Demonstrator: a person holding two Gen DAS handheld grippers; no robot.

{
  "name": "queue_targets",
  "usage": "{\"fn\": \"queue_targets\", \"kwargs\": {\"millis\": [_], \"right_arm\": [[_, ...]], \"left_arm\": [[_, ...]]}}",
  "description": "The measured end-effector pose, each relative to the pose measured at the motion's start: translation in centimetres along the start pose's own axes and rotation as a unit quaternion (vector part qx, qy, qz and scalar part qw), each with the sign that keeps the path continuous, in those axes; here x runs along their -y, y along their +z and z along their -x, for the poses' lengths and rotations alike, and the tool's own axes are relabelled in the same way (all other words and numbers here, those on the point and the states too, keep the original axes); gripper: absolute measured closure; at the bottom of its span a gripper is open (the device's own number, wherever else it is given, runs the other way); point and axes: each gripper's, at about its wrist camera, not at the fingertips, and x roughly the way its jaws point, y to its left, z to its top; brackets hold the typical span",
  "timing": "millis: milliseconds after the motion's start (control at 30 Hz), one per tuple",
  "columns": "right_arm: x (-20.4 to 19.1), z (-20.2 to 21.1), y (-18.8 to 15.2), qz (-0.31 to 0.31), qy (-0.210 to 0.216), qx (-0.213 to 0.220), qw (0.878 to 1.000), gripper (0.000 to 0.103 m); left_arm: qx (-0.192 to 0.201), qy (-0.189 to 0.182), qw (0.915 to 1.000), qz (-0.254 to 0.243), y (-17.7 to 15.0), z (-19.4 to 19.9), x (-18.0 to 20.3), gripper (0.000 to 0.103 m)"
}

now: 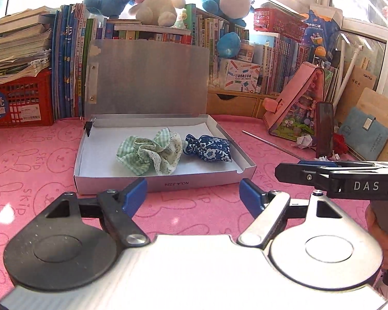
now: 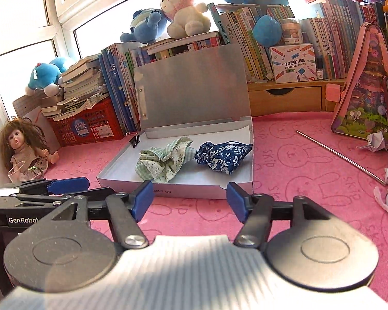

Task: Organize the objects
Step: 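Withdraw both tools from the box toward the plush toys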

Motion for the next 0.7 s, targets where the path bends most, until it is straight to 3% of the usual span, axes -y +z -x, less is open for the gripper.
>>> {"fn": "queue_targets", "kwargs": {"millis": [700], "right_arm": [[-0.9,3.8,-5.1,0.027,-0.017,0.008,0.999,0.023]], "left_arm": [[0.021,0.017,0.9995,-0.014,-5.0,4.2,0.6,0.014]]}}
